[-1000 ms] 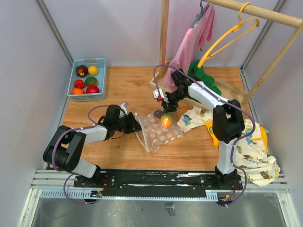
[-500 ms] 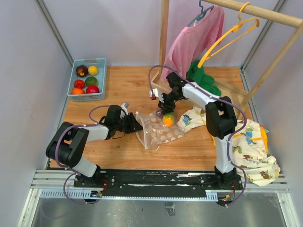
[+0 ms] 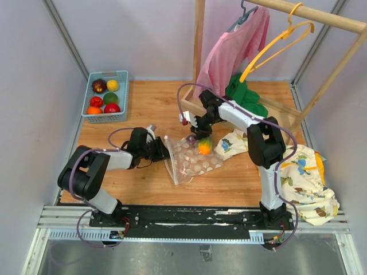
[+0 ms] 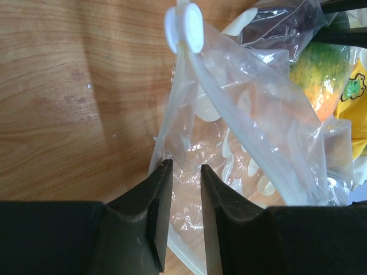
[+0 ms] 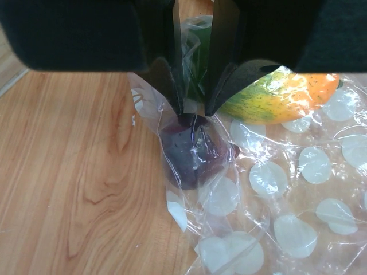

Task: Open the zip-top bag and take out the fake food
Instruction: Pick up the fake vegetable from the zipper food storage bag.

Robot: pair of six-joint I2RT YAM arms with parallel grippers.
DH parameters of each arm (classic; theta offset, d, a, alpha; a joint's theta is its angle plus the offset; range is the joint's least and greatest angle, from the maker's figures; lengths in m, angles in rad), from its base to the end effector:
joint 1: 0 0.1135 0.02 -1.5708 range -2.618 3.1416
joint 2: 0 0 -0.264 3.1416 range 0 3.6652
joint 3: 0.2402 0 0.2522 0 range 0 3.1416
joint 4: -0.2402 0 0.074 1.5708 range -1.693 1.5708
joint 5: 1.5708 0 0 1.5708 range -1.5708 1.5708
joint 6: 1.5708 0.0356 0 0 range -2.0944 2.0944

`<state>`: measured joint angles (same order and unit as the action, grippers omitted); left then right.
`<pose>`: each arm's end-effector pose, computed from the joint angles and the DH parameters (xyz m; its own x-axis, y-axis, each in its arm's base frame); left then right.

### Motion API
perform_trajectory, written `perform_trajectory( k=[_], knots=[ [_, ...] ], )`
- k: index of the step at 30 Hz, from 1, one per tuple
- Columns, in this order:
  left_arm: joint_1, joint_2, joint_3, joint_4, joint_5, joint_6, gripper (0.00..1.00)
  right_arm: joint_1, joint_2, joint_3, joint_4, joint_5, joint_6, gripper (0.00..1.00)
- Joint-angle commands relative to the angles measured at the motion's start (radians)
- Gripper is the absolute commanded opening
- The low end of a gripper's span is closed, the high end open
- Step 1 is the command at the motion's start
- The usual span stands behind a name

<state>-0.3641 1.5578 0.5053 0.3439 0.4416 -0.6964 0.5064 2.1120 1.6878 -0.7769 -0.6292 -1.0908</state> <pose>0.2475 -0.1106 0.1253 -0.8675 -0.2900 -0.4041 0.0895 0.7081 -0.7004 0.3756 0.2323 0.1978 0.1362 -0.7445 -0.6536 -0.9902 -0.1223 -0.0671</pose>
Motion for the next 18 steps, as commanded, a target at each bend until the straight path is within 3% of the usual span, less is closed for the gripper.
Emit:
perform_trajectory(
  k=[1,4,8,12,15,18],
  knots=[
    [-0.009,0.013,0.006,0.035,-0.017,0.02,0.3,0.023,0.033,-0.012,-0.073,-0.03,-0.061,0.25],
    [-0.009,0.016,0.007,0.042,-0.013,0.021,0.31,0.033,0.03,-0.025,-0.079,-0.046,-0.084,0.3],
    [-0.009,0.021,0.014,0.056,0.003,0.02,0.33,0.055,0.036,-0.025,-0.104,-0.069,-0.11,0.13],
    [-0.01,0.028,0.025,0.077,0.019,0.017,0.34,0.069,0.026,-0.04,-0.118,-0.118,-0.153,0.07],
    [-0.009,0.031,0.022,0.11,0.039,0.007,0.36,0.077,0.011,-0.05,-0.162,-0.17,-0.227,0.08],
    [-0.01,0.038,0.017,0.151,0.066,-0.008,0.36,0.082,0.001,-0.06,-0.171,-0.188,-0.259,0.17]
  ],
)
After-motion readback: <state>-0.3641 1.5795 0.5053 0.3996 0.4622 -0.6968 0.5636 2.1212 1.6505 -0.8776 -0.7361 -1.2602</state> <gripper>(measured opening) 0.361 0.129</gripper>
